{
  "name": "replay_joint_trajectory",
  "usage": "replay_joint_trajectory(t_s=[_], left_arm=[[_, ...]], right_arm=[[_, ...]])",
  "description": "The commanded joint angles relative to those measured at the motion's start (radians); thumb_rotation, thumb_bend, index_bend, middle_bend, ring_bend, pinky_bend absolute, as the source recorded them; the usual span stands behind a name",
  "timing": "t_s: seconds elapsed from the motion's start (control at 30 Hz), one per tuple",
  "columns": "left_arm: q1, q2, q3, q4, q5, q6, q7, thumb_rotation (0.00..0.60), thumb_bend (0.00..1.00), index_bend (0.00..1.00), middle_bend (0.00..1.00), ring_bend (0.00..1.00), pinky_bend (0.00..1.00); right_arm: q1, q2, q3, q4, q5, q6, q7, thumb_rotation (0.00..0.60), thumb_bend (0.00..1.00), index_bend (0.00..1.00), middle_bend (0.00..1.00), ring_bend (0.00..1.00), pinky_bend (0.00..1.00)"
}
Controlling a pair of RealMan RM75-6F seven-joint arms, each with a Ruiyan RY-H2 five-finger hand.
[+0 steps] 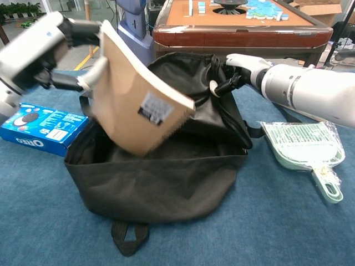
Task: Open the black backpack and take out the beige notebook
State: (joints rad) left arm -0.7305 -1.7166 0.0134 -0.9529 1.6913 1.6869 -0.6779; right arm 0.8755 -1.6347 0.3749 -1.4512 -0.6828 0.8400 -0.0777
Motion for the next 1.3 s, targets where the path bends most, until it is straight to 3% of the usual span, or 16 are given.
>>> replay_joint_trajectory(t_s=[0.03, 0.23, 0.4, 0.47, 0.57, 0.63, 0.93, 1.3], left_arm=[[0.042, 0.106, -0.021, -0.144, 0.004, 0.039, 0.080, 0.600, 0.50, 0.58, 0.63, 0.45, 0.25], [0.090, 0.215, -0.046, -0.279, -0.008, 0.063, 0.144, 0.600, 0.50, 0.57, 0.63, 0.45, 0.25], [0.126, 0.285, -0.073, -0.338, -0.020, 0.080, 0.194, 0.600, 0.50, 0.57, 0.63, 0.45, 0.25], [0.138, 0.307, -0.083, -0.353, -0.021, 0.087, 0.202, 0.600, 0.50, 0.57, 0.63, 0.45, 0.25], [0.150, 0.329, -0.091, -0.364, -0.022, 0.082, 0.225, 0.600, 0.50, 0.58, 0.63, 0.45, 0.25], [0.154, 0.341, -0.099, -0.371, -0.028, 0.068, 0.236, 0.600, 0.50, 0.57, 0.63, 0.45, 0.25], [0.123, 0.322, -0.134, -0.322, -0.036, -0.021, 0.256, 0.600, 0.49, 0.57, 0.63, 0.45, 0.25], [-0.016, 0.162, -0.193, -0.123, -0.058, -0.196, 0.274, 0.600, 0.48, 0.55, 0.63, 0.45, 0.25]], right_arm=[[-0.002, 0.008, -0.008, -0.013, -0.013, -0.009, 0.001, 0.600, 0.70, 0.56, 0.33, 0.19, 0.03], [-0.005, 0.063, -0.059, -0.092, -0.107, -0.093, 0.008, 0.600, 0.58, 0.42, 0.24, 0.13, 0.03], [-0.002, 0.123, -0.125, -0.173, -0.234, -0.150, -0.017, 0.600, 0.39, 0.06, 0.06, 0.00, 0.02], [-0.012, 0.143, -0.142, -0.210, -0.296, -0.145, -0.016, 0.600, 0.30, 0.00, 0.01, 0.00, 0.00], [-0.035, 0.178, -0.159, -0.268, -0.399, -0.110, -0.007, 0.600, 0.17, 0.00, 0.00, 0.00, 0.00], [-0.057, 0.210, -0.171, -0.312, -0.464, -0.081, 0.009, 0.600, 0.14, 0.00, 0.00, 0.00, 0.00], [-0.178, 0.393, -0.214, -0.483, -0.658, 0.071, 0.098, 0.600, 0.13, 0.00, 0.00, 0.00, 0.00], [-0.282, 0.515, -0.227, -0.518, -0.706, 0.215, 0.156, 0.600, 0.13, 0.00, 0.00, 0.00, 0.00]])
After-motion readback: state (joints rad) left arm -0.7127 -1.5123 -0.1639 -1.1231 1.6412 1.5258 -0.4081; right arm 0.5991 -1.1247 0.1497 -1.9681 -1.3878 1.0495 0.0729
